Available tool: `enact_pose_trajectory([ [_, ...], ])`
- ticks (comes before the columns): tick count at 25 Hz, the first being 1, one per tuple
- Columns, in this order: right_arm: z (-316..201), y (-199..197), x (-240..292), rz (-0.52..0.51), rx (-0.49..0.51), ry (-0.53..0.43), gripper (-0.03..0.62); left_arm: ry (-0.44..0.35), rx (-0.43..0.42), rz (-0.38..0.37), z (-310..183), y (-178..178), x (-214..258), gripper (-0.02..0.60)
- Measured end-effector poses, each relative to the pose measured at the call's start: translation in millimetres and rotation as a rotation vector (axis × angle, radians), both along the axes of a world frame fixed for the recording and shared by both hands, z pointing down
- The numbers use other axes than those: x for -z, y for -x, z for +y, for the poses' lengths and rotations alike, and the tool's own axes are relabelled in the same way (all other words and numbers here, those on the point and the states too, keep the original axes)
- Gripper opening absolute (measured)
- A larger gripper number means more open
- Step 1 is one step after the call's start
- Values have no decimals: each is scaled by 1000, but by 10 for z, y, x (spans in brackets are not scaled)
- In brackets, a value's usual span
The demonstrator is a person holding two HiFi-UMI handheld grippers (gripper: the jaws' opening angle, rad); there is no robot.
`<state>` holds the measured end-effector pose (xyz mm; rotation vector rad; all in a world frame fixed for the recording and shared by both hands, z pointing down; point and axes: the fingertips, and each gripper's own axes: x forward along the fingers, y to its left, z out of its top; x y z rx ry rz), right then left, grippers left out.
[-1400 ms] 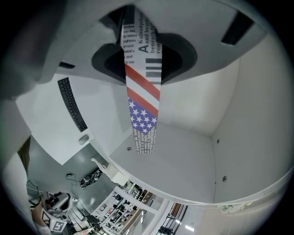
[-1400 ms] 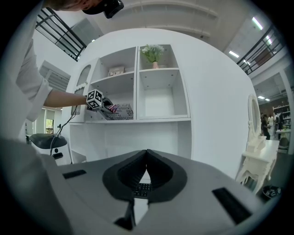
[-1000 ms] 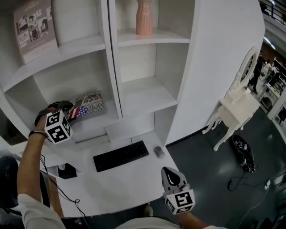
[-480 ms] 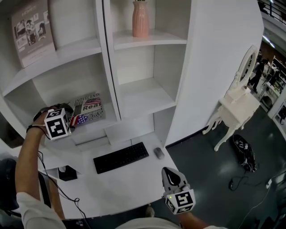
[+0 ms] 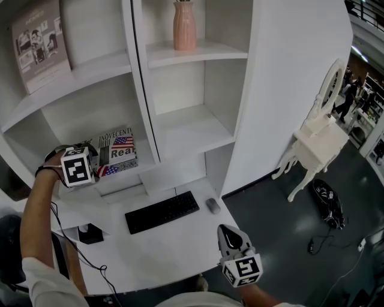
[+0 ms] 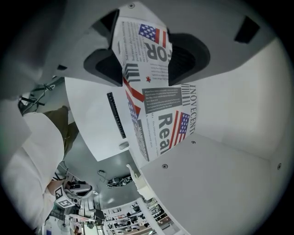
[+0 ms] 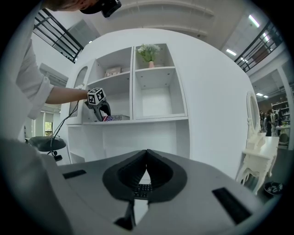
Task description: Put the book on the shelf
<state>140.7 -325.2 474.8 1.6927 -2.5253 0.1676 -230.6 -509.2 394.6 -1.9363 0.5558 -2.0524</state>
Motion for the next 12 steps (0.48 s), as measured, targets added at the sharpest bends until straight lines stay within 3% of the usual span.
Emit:
enact_pose_trajectory([
  [5, -5, -1, 8, 0, 3, -2, 4, -26, -6, 7, 5, -16, 25, 307],
  [12, -2, 66, 20, -3, 18, -11, 4, -153, 23, 124, 76, -46, 64, 307],
])
